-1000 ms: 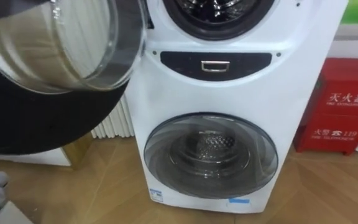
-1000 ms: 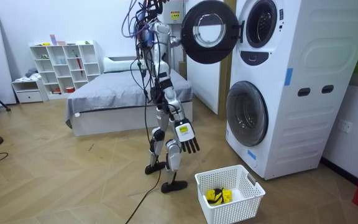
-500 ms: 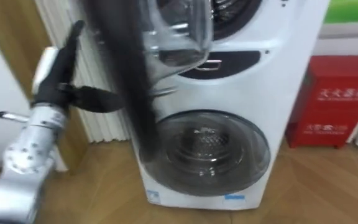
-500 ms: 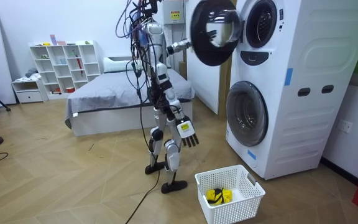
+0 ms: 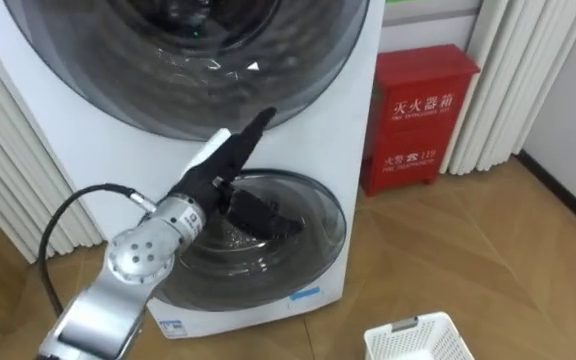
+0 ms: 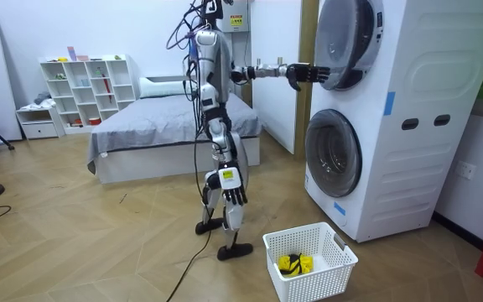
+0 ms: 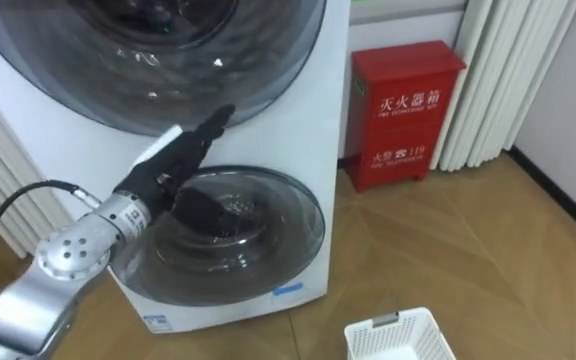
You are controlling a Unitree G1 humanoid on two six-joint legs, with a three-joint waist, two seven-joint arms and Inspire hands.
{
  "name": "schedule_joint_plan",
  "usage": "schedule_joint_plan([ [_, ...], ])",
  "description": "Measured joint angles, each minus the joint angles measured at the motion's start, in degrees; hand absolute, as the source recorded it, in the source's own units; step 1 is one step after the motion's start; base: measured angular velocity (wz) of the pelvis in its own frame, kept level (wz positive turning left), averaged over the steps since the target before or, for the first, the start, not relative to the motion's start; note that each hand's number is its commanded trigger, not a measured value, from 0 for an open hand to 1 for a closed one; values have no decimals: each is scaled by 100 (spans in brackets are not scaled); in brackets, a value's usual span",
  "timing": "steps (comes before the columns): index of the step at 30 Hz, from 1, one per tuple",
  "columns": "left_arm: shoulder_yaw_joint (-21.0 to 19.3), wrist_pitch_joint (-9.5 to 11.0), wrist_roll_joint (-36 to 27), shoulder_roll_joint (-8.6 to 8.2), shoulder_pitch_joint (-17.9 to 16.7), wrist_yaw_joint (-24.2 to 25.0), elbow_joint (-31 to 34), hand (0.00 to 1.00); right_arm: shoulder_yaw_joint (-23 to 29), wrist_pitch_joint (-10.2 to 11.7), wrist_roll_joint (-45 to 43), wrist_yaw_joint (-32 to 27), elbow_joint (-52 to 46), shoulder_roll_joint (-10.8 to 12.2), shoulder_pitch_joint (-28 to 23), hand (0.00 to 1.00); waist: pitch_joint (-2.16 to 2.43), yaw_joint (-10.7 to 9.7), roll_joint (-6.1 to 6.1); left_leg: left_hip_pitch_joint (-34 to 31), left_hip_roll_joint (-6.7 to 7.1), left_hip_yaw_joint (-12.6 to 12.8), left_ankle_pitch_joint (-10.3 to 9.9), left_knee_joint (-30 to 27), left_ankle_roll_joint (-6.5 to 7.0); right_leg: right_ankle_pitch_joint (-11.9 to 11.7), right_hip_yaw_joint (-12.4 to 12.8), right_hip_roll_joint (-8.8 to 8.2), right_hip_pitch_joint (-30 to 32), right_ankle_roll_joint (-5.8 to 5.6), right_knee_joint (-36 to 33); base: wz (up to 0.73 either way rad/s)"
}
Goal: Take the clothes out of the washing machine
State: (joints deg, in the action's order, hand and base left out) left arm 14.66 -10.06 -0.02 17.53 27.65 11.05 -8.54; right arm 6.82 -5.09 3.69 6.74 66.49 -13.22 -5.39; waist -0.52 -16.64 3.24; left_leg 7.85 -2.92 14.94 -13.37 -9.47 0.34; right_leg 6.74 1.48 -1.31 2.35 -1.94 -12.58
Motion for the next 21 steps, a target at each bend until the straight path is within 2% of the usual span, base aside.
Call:
schedule_joint_plan([
  [2,0,14,-62,-2,6,36,-93,0,-1,6,37,-38,-2,5,28,0,-7,0,16,83,-27,1,0,24,0,-14,-2,39,-57,22,2,-15],
  [3,2,100,-125,-1,-34,97,-222,0,0,16,52,-86,2,6,31,0,-12,57,15,135,-37,8,0,30,0,-18,-17,50,-115,29,15,-16],
  [5,-19,141,-186,-8,-243,92,-329,0,-1,28,65,-193,-13,8,38,0,-11,96,26,172,-37,11,0,29,0,-22,-31,54,-173,36,64,-5],
  [7,-19,190,-176,-73,-549,89,-562,0,-23,29,153,-283,-34,17,36,0,-28,130,6,174,-40,10,0,30,0,-31,-68,53,-192,49,91,2],
  [8,-24,216,-161,-147,-856,81,-771,0,-106,29,215,-310,-90,19,5,0,-28,151,6,182,-43,10,0,29,-1,-29,-80,53,-201,53,89,5],
  [9,-60,327,-114,-268,-1164,61,-1162,0,-103,33,305,-323,-108,34,2,0,-28,170,5,185,-45,11,0,29,-1,-24,-94,53,-210,62,92,4],
  [10,-103,330,-5,-345,-1359,30,-1333,0,-103,33,336,-355,-139,54,-2,0,-27,192,1,185,-46,12,0,29,-1,-20,-107,52,-211,69,91,0],
  [11,-133,363,192,-470,-1759,-60,-1731,0,-111,41,526,-426,-191,125,-17,0,-38,269,-32,184,-50,4,0,28,-1,-19,-119,55,-206,78,90,0],
  [12,-220,377,272,-564,-2158,-100,-2134,0,-107,65,778,-428,-191,202,-21,0,-27,338,-100,171,-57,-18,1,25,-2,-13,-139,58,-189,92,79,4],
  [13,-314,393,330,-609,-2386,-123,-2328,0,-105,109,896,-415,-191,247,-37,0,-19,374,-143,162,-62,-32,1,25,-5,-10,-149,62,-183,97,87,11],
  [14,-398,433,428,-626,-2714,-218,-2782,0,-112,186,1071,-394,-192,328,-81,0,-8,496,-205,168,-72,-98,-7,25,-26,4,-177,67,-175,104,94,20],
  [15,-591,530,509,-626,-2974,-328,-3313,0,-110,256,1246,-381,-171,404,-121,0,-21,609,-308,168,-90,-147,-33,28,-75,12,-239,75,-167,108,83,27],
  [16,-894,653,533,-613,-3253,-471,-3797,0,-110,318,1331,-321,-157,446,-192,0,13,798,-380,148,-133,-170,-77,29,-142,6,-317,93,-171,115,96,20],
  [17,-1053,710,531,-593,-3388,-544,-4022,0,-110,353,1357,-280,-144,468,-238,0,46,861,-434,150,-144,-171,-86,30,-152,-2,-331,99,-175,121,95,13],
  [18,-1408,781,524,-570,-3665,-717,-4384,0,-102,416,1356,-199,-112,496,-319,0,77,992,-486,163,-155,-178,-90,30,-158,-4,-352,104,-215,123,112,8],
  [20,-1853,906,519,-536,-4005,-1051,-4846,0,-91,535,1357,-151,-103,497,-417,0,103,1151,-530,196,-161,-254,-111,44,-163,-9,-455,100,-330,115,200,18],
  [21,-1995,943,526,-540,-4187,-1301,-5025,0,-92,585,1354,-129,-81,500,-434,0,97,1213,-521,227,-172,-288,-148,53,-166,-7,-489,104,-368,112,207,17],
])
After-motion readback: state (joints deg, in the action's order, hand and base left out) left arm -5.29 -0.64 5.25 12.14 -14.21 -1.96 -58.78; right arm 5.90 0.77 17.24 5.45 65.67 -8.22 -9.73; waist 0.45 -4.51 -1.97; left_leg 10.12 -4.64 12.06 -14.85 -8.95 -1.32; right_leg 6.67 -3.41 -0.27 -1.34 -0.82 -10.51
